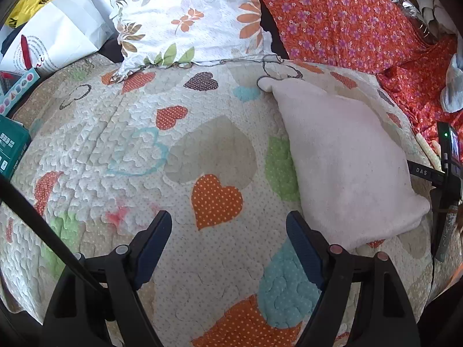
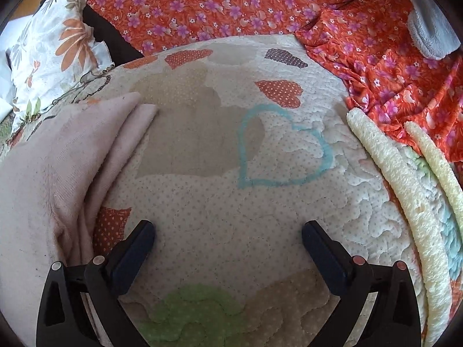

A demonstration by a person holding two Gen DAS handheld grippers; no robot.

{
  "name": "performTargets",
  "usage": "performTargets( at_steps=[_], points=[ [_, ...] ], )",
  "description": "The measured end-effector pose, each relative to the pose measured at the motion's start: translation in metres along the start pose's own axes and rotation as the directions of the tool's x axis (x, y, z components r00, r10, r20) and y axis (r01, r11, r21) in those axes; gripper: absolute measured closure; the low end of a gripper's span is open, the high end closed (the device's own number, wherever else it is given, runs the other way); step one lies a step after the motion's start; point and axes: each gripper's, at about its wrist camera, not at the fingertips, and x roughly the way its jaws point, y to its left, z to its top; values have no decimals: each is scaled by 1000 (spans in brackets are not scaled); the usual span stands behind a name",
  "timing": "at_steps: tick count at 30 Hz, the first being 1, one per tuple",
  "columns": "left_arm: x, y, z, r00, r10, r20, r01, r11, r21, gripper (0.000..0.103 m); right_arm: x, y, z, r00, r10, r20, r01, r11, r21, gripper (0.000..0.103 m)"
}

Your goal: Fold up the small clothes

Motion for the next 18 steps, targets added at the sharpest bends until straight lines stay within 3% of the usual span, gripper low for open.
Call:
performTargets(
  at_steps=[7, 18],
  points=[
    [0, -7, -4, 1000, -9, 1, 9, 1000, 30, 23, 1, 0, 1, 1000, 1, -2, -1, 1000, -1, 0],
    [-5, 0, 0, 1000, -16, 23, 16, 1000, -1, 23, 1, 0, 1, 1000, 2, -3, -2, 1000, -2, 0]
  ],
)
